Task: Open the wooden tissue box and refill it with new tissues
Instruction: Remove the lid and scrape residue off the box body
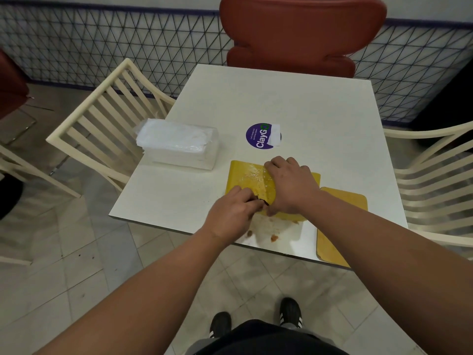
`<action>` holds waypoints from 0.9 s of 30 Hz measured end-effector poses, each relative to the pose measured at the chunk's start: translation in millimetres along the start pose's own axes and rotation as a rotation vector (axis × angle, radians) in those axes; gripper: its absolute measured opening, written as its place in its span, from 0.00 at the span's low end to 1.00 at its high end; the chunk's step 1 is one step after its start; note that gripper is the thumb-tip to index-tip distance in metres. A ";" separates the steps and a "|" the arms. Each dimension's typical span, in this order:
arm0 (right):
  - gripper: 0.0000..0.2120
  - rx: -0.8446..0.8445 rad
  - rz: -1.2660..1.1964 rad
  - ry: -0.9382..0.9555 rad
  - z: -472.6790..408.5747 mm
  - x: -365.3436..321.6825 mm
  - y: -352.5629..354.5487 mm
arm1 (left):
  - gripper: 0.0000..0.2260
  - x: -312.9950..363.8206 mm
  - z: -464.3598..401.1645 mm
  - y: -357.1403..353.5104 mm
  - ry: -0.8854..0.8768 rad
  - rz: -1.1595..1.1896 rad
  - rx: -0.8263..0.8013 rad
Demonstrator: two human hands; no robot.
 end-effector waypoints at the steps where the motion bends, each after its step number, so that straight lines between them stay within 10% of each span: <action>1: 0.53 -0.001 0.004 0.001 0.5 0.0 0.0 | 0.08 -9.1 3.5 4.0 0.022 -0.002 0.012; 13: 0.53 0.013 0.016 0.006 3.5 -2.9 -1.7 | 0.07 -21.5 -0.1 9.9 0.238 0.044 0.012; 20: 0.54 0.000 0.005 0.006 3.1 -2.3 -1.8 | 0.08 -65.4 15.8 27.8 0.760 0.380 0.191; 27: 0.54 0.005 -0.006 0.004 2.9 -1.9 -1.9 | 0.18 -31.7 30.6 14.6 0.478 -0.006 0.133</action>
Point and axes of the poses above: each hand's wrist, its own z-axis away from the middle knuckle, its own y-axis out of the back of the hand, x = y × z, the point moved 8 cm from there along -z, towards the middle knuckle, and after that the axes turned 2 degrees about -z, right-handed, at the moved point
